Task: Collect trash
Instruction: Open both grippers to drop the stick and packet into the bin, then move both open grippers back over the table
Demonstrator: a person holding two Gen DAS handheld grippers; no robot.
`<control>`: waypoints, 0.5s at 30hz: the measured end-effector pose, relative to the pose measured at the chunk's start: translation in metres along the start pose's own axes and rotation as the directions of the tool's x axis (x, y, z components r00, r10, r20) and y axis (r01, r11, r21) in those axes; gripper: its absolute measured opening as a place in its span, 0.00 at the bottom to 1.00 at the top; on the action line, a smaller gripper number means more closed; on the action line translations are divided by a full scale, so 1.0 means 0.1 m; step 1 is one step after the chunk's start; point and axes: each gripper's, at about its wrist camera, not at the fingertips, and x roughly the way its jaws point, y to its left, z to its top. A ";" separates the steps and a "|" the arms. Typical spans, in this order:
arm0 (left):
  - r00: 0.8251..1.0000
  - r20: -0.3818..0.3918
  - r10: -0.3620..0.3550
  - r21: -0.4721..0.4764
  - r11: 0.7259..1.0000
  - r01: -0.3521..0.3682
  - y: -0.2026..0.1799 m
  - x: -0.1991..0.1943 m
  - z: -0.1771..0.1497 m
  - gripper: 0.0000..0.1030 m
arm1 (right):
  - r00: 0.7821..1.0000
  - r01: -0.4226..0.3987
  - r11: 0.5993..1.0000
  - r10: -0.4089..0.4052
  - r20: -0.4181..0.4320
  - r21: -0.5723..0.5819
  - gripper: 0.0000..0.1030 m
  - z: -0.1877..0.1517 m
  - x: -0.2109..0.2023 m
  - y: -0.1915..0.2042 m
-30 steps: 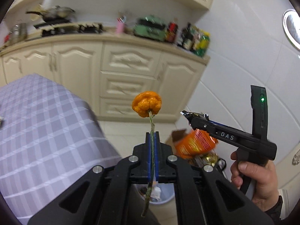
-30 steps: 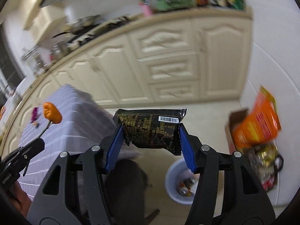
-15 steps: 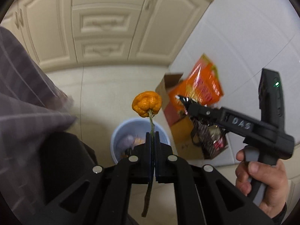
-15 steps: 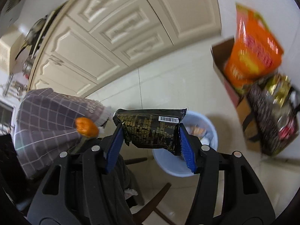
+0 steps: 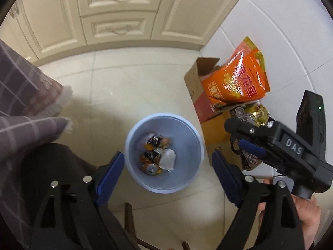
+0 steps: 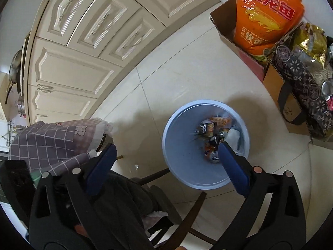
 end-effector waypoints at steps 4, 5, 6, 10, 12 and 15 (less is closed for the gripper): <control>0.996 0.077 0.038 0.015 0.999 -0.039 -0.03 -0.30 0.00 0.83 | 0.999 0.029 0.999 -0.028 0.026 -0.033 0.94 -0.02 -0.10 0.08; 0.994 0.101 0.044 0.020 0.999 -0.046 -0.03 -0.41 0.00 0.83 | 0.999 0.037 0.998 -0.036 0.032 -0.042 0.94 -0.02 -0.12 0.09; 0.992 0.116 0.050 0.023 0.998 -0.053 -0.05 -0.47 0.02 0.83 | 0.998 0.048 0.997 -0.045 0.040 -0.055 0.94 -0.03 -0.16 0.13; 0.979 0.193 0.062 0.038 0.997 -0.071 -0.12 -0.84 0.02 0.84 | 0.996 0.059 0.993 -0.052 0.076 -0.099 0.94 -0.03 -0.32 0.31; 0.972 0.228 0.059 0.045 0.996 -0.071 -0.14 -1.03 0.01 0.86 | 0.995 0.059 0.991 -0.048 0.093 -0.123 0.94 -0.01 -0.40 0.43; 0.959 0.279 0.052 0.053 0.996 -0.070 -0.15 -1.30 -0.02 0.89 | 0.993 0.045 0.986 -0.026 0.113 -0.163 0.94 -0.02 -0.52 0.63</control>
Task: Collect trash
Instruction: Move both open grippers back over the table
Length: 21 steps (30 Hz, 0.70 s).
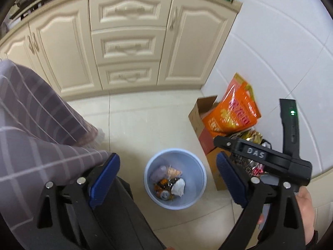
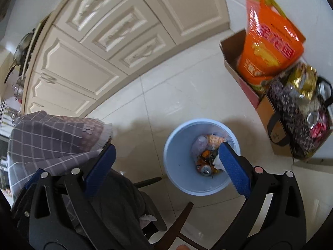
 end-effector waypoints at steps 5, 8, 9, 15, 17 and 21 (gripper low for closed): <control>0.997 0.080 0.003 -0.010 1.000 -0.002 0.09 -0.43 0.05 0.90 | 0.998 -0.038 0.996 0.042 0.043 -0.075 0.94 0.06 -0.23 0.40; 0.992 0.124 0.010 -0.013 1.000 -0.008 0.15 -0.65 0.06 0.90 | 0.995 -0.064 0.990 0.072 0.066 -0.124 0.94 0.09 -0.37 0.66; 0.989 0.146 0.014 -0.012 1.000 -0.013 0.18 -0.77 0.06 0.90 | 0.994 -0.069 0.988 0.079 0.071 -0.138 0.94 0.09 -0.41 0.73; 0.968 0.246 0.050 -0.023 0.999 -0.045 0.39 -1.30 0.07 0.91 | 0.984 -0.118 0.961 0.147 0.102 -0.249 0.94 0.10 -0.65 1.33; 0.958 0.278 0.065 -0.039 0.998 -0.057 0.50 -1.49 0.07 0.92 | 0.979 -0.135 0.947 0.172 0.107 -0.290 0.94 0.09 -0.72 1.56; 0.943 0.315 0.106 -0.061 0.994 -0.091 0.69 -1.76 0.01 0.92 | 0.971 -0.167 0.918 0.216 0.101 -0.360 0.94 0.04 -0.79 1.97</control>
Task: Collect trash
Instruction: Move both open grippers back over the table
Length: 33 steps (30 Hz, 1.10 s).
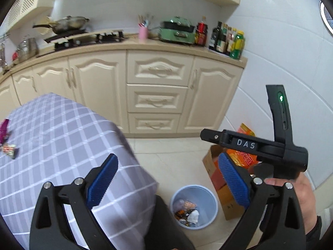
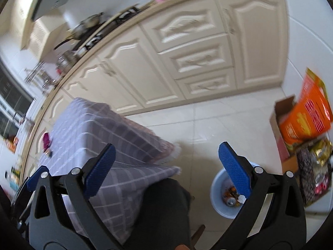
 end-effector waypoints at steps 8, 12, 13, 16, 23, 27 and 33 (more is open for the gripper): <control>0.987 0.099 0.130 -0.061 0.990 -0.124 0.57 -0.55 0.02 0.92 | 0.996 -0.087 0.989 0.091 0.020 -0.123 0.94 0.09 -0.03 0.78; 0.972 0.134 0.195 -0.085 0.979 -0.185 0.89 -0.83 0.02 0.93 | 0.991 -0.131 0.972 0.136 0.011 -0.195 0.94 0.10 0.01 1.20; 0.967 0.141 0.210 -0.095 0.976 -0.198 0.97 -0.90 0.02 0.93 | 0.989 -0.143 0.965 0.148 0.005 -0.220 0.94 0.10 0.04 1.33; 0.954 0.160 0.253 -0.125 0.964 -0.235 1.18 -1.07 -0.01 0.93 | 0.983 -0.179 0.943 0.181 -0.018 -0.279 0.94 0.05 0.12 1.64; 0.921 0.163 0.354 -0.210 0.925 -0.318 1.70 -1.35 -0.13 0.93 | 0.974 -0.227 0.884 0.201 -0.105 -0.409 0.94 -0.12 0.45 2.39; 0.902 0.144 0.408 -0.262 0.894 -0.363 2.05 -1.44 -0.23 0.93 | 0.964 -0.265 0.831 0.208 -0.167 -0.489 0.94 -0.27 0.66 2.74; 0.881 0.088 0.465 -0.333 0.847 -0.414 2.58 -1.44 -0.40 0.93 | 0.947 -0.310 0.745 0.191 -0.257 -0.591 0.94 -0.55 1.03 3.26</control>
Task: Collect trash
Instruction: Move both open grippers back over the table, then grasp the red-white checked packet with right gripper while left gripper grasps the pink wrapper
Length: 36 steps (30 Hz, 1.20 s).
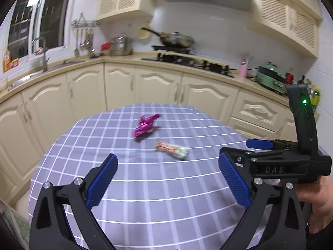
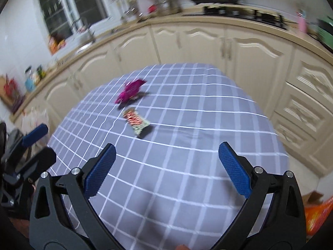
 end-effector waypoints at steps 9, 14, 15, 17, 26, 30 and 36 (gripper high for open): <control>0.996 -0.069 0.064 -0.061 0.996 -0.069 0.53 0.36 -0.10 0.93 | 0.994 -0.024 0.990 0.009 -0.105 -0.142 0.88 0.29 0.83 0.36; 0.992 -0.105 0.074 -0.083 0.993 -0.083 0.70 0.53 -0.12 0.93 | 0.989 0.004 0.970 -0.040 -0.143 -0.244 0.57 0.35 1.12 0.52; 0.991 -0.109 0.073 -0.086 0.993 -0.082 0.72 0.55 -0.11 0.93 | 0.990 -0.001 0.970 -0.035 -0.140 -0.245 0.44 0.35 1.12 0.54; 0.990 -0.120 0.076 -0.089 0.992 -0.087 0.74 0.62 -0.08 0.93 | 0.990 0.017 0.970 -0.049 -0.129 -0.242 0.24 0.36 1.12 0.54; 0.980 -0.173 0.099 -0.010 0.995 -0.103 0.62 1.02 0.19 0.93 | 0.997 -0.012 0.999 0.008 -0.081 -0.050 0.16 0.39 1.03 0.15; 0.974 -0.191 0.125 0.050 0.992 -0.118 0.55 1.26 0.34 0.93 | 0.998 -0.021 0.999 0.023 -0.060 0.031 0.16 0.39 0.99 -0.02; 0.962 -0.225 0.152 0.140 0.983 -0.122 0.40 1.72 0.49 0.93 | 0.998 -0.037 0.994 0.041 -0.037 0.107 0.16 0.40 0.94 -0.18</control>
